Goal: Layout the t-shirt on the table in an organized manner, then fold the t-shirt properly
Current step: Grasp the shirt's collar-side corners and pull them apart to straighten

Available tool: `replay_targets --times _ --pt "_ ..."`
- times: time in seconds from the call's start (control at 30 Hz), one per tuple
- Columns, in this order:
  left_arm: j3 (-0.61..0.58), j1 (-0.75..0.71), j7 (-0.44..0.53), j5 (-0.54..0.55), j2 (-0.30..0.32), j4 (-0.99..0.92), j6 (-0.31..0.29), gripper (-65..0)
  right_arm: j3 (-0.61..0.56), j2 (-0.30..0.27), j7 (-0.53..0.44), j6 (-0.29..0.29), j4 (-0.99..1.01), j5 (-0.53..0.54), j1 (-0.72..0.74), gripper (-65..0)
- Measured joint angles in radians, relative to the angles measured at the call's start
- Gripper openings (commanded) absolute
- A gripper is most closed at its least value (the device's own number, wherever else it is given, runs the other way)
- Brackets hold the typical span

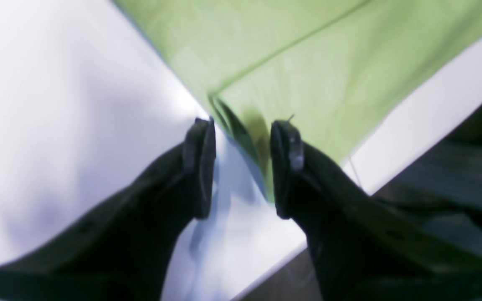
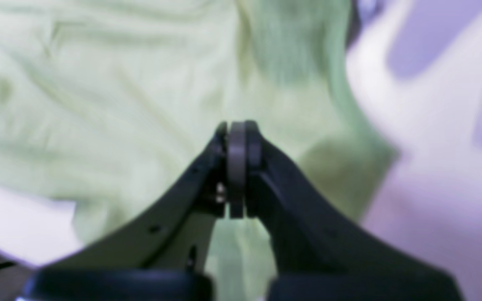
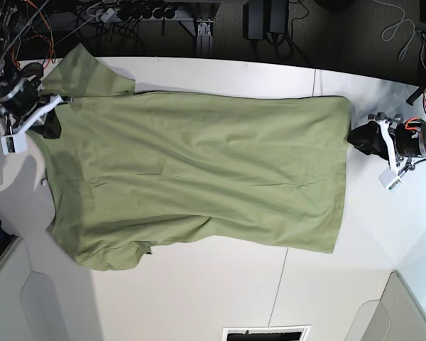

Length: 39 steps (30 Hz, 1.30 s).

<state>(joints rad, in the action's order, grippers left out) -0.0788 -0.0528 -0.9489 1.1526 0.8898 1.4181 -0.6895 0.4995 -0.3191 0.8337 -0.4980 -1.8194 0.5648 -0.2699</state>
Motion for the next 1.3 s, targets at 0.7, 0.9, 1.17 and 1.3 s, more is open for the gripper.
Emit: replay_targets --times 0.7,0.9,1.17,1.3 --pt "0.192 -0.224 0.008 -0.021 -0.157 0.072 0.0 -36.5 0.198 0.037 0.034 -0.045 -0.035 0.153 -0.29 -40.6" --pt "0.192 -0.224 0.016 -0.038 -0.169 0.072 0.0 -36.5 0.198 0.037 -0.021 -0.045 -0.005 0.104 -0.289 -30.8" --pt "0.192 -0.224 0.06 -0.085 -0.169 0.072 0.0 -32.2 0.198 0.037 -0.042 -0.045 0.099 0.095 -0.247 -29.0" --pt "0.192 -0.224 0.06 -0.097 -0.17 0.072 0.0 -31.4 0.179 0.036 -0.04 -0.045 0.148 0.104 -0.203 -29.0"
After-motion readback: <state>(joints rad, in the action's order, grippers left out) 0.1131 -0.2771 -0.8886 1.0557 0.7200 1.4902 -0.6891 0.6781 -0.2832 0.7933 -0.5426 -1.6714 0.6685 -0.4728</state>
